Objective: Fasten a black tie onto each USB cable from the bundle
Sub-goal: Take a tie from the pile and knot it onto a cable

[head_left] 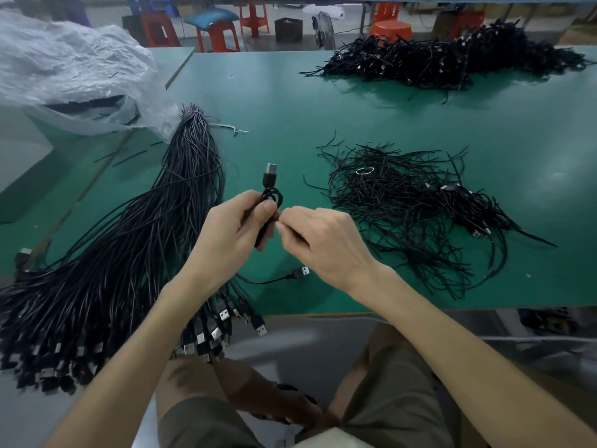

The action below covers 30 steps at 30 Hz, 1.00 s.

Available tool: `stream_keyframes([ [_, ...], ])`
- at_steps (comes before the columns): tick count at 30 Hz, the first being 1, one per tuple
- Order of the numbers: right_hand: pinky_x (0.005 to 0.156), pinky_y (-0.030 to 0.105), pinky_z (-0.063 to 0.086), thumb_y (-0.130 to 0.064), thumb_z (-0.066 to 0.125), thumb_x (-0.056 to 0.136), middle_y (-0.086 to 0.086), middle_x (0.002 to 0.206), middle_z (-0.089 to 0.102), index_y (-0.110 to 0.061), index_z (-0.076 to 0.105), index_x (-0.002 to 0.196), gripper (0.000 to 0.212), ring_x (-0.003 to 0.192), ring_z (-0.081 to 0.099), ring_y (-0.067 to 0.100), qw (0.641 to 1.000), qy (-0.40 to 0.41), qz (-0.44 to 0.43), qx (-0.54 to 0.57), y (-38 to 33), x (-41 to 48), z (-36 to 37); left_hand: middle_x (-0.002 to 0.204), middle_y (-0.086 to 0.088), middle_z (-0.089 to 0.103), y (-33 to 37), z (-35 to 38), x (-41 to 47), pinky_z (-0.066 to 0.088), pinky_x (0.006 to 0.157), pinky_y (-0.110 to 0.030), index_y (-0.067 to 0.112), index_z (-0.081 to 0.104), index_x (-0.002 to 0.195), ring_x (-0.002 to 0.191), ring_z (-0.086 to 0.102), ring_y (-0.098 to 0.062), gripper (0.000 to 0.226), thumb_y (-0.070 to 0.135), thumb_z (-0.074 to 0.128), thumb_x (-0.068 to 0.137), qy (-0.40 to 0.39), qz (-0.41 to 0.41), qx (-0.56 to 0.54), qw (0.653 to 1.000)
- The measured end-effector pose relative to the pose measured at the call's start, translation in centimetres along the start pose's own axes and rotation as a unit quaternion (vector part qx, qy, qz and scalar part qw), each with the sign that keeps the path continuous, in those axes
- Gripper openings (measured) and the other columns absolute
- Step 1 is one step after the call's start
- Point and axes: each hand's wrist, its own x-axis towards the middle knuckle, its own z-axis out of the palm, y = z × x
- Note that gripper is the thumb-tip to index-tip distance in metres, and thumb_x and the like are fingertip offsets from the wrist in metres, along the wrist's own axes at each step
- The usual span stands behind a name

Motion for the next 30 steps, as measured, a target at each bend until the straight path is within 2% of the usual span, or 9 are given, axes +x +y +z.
stream_keyframes([
  [3, 0.048, 0.036, 0.041, -0.005, 0.065, 0.092, 0.003, 0.06, 0.051, -0.008, 0.061, 0.071, 0.022, 0.051, 0.033, 0.02, 0.992, 0.0, -0.089, -0.084, 0.8, 0.0, 0.2, 0.053, 0.005, 0.058, 0.2, -0.3, 0.5, 0.055, 0.055, -0.033, 0.014, 0.055, 0.069, 0.046, 0.057, -0.015, 0.04, 0.024, 0.051, 0.108, -0.049, -0.062, 0.018, 0.997],
  [6, 0.049, 0.035, 0.04, -0.005, 0.065, 0.09, 0.002, 0.06, 0.048, -0.012, 0.06, 0.071, 0.02, 0.049, 0.042, 0.021, 0.976, -0.007, -0.167, -0.141, 1.6, 0.0, 0.1, 0.048, 0.004, 0.055, 0.1, -0.2, 0.5, 0.05, 0.049, -0.026, 0.017, 0.055, 0.062, 0.04, 0.054, -0.017, 0.046, 0.025, 0.054, 0.107, -0.049, -0.088, 0.001, 0.995],
  [12, 0.049, 0.034, 0.039, -0.006, 0.068, 0.089, 0.001, 0.06, 0.048, -0.012, 0.059, 0.071, 0.021, 0.049, 0.042, 0.021, 0.974, 0.003, -0.172, -0.145, 2.4, -0.5, 0.5, 0.055, 0.002, 0.055, -0.4, 0.5, 1.1, 0.054, 0.049, -0.031, 0.017, 0.059, 0.063, 0.042, 0.05, -0.017, 0.045, 0.026, 0.054, 0.107, -0.076, -0.164, -0.072, 0.981],
  [14, 0.049, 0.035, 0.04, -0.009, 0.065, 0.094, 0.002, 0.061, 0.052, -0.01, 0.06, 0.074, 0.021, 0.05, 0.043, 0.022, 0.985, -0.016, -0.128, -0.115, 2.3, -0.9, 0.7, 0.059, 0.001, 0.058, -0.6, 0.8, 1.3, 0.056, 0.053, -0.034, 0.014, 0.061, 0.068, 0.044, 0.052, -0.018, 0.042, 0.026, 0.054, 0.107, -0.081, -0.19, -0.099, 0.973],
  [17, 0.058, 0.044, 0.047, -0.02, 0.055, 0.105, 0.001, 0.072, 0.059, -0.008, 0.06, 0.087, 0.022, 0.058, 0.05, 0.025, 0.995, -0.093, 0.046, 0.011, 2.0, -1.9, 0.9, 0.069, 0.0, 0.068, -1.2, 1.4, 1.1, 0.058, 0.061, -0.038, 0.01, 0.066, 0.079, 0.054, 0.065, -0.022, 0.034, 0.026, 0.054, 0.107, -0.08, -0.211, -0.12, 0.967],
  [20, 0.063, 0.042, 0.047, -0.033, 0.051, 0.107, -0.004, 0.071, 0.059, -0.015, 0.057, 0.091, 0.025, 0.062, 0.052, 0.019, 0.947, -0.104, 0.22, 0.212, 1.7, -3.0, 0.9, 0.089, -0.006, 0.077, -1.4, 1.9, 1.0, 0.063, 0.066, -0.038, 0.008, 0.075, 0.094, 0.08, 0.076, -0.022, 0.027, 0.03, 0.062, 0.102, -0.057, -0.246, -0.226, 0.941],
  [23, 0.064, 0.026, 0.049, -0.043, 0.058, 0.103, -0.005, 0.082, 0.067, -0.02, 0.059, 0.098, 0.024, 0.07, 0.064, 0.01, 0.88, -0.08, 0.328, 0.333, 1.3, -3.5, 0.8, 0.086, -0.008, 0.076, -1.2, 2.6, 1.5, 0.063, 0.066, -0.037, 0.004, 0.076, 0.098, 0.082, 0.076, -0.021, 0.029, 0.031, 0.069, 0.097, 0.0, -0.267, -0.292, 0.918],
  [26, 0.066, 0.025, 0.052, -0.051, 0.064, 0.097, -0.005, 0.097, 0.072, -0.022, 0.061, 0.108, 0.031, 0.079, 0.068, 0.007, 0.835, -0.082, 0.387, 0.382, 1.2, -3.6, 0.9, 0.089, -0.011, 0.078, -0.5, 3.9, 2.0, 0.063, 0.066, -0.032, 0.0, 0.074, 0.098, 0.081, 0.077, -0.022, 0.031, 0.031, 0.071, 0.096, 0.01, -0.256, -0.26, 0.931],
  [30, 0.055, 0.028, 0.052, -0.03, 0.073, 0.094, 0.001, 0.102, 0.073, -0.021, 0.064, 0.106, 0.018, 0.083, 0.071, 0.016, 0.81, -0.05, 0.432, 0.392, 2.1, -3.6, -0.2, 0.085, -0.005, 0.078, 0.3, 5.1, 2.5, 0.063, 0.073, -0.032, 0.004, 0.076, 0.092, 0.084, 0.076, -0.017, 0.032, 0.032, 0.064, 0.101, -0.029, -0.227, -0.233, 0.945],
])
